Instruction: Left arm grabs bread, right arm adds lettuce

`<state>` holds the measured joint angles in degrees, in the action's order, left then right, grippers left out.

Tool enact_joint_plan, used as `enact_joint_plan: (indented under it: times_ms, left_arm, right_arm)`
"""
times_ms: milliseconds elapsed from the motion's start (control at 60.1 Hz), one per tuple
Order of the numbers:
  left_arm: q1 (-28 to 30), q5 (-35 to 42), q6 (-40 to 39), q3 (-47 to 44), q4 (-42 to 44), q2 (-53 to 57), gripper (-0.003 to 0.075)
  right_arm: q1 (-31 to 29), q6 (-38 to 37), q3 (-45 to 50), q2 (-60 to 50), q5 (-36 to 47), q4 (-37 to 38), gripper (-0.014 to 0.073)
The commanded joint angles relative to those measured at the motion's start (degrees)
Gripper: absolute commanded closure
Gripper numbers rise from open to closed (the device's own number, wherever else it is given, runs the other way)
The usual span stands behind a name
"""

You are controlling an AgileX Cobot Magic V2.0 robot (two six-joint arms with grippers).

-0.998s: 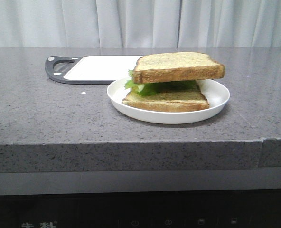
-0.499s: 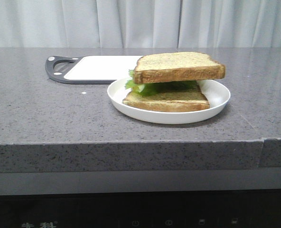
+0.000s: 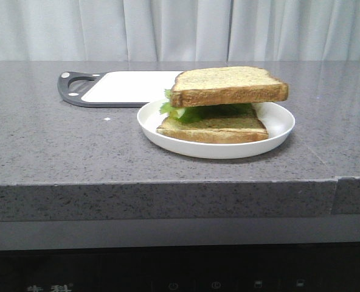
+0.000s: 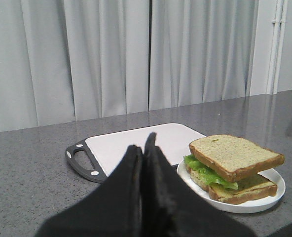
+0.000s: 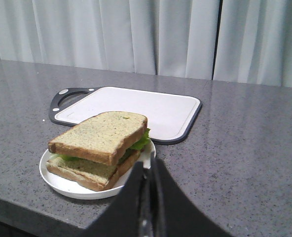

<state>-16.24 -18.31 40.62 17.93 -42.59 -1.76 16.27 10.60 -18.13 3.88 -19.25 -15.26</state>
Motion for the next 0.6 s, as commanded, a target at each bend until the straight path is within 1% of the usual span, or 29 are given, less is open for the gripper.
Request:
enact_joint_plan:
  times_ms: [0,133,166,233,299,366,433,499,582]
  left_arm:
    - [0.09,3.79,-0.04,1.63,-1.35,-0.66,0.0741]
    - [0.09,4.72,-0.18,1.26,2.09,-0.66,0.0741]
    - [0.09,4.86,-0.93,1.26,4.18,-0.66,0.0741]
    - [0.09,6.05,-9.04,1.26,13.16,-0.66,0.0741]
    - [0.09,8.09,-21.27,1.13,23.89,-0.66,0.0741]
    - [0.18,8.99,-28.48,0.80,32.31,-0.66,0.0741]
    - [0.83,9.09,-35.36,0.57,38.46,-0.66,0.0741]
    - [2.22,9.09,-39.09,-0.13,41.84,-0.66,0.0741]
    - [4.56,9.09,-39.72,-1.55,42.07,-0.12,0.0741]
  right_arm:
    - [-0.26,0.13,-1.41,0.45,4.62,-0.18,0.0655]
    - [-0.26,0.13,-1.41,0.45,4.62,-0.18,0.0655]
    - [-0.26,0.13,-1.41,0.45,4.62,-0.18,0.0655]
    - [-0.26,0.13,-1.41,0.45,4.62,-0.18,0.0655]
    - [-0.26,0.13,-1.41,0.45,4.62,-0.18,0.0655]
    - [-0.26,0.13,-1.41,0.45,4.62,-0.18,0.0655]
    - [-0.26,0.13,-1.41,0.45,4.62,-0.18,0.0655]
    - [-0.26,0.13,-1.41,0.45,4.62,-0.18,0.0655]
    - [-0.26,0.13,-1.41,0.45,4.62,-0.18,0.0655]
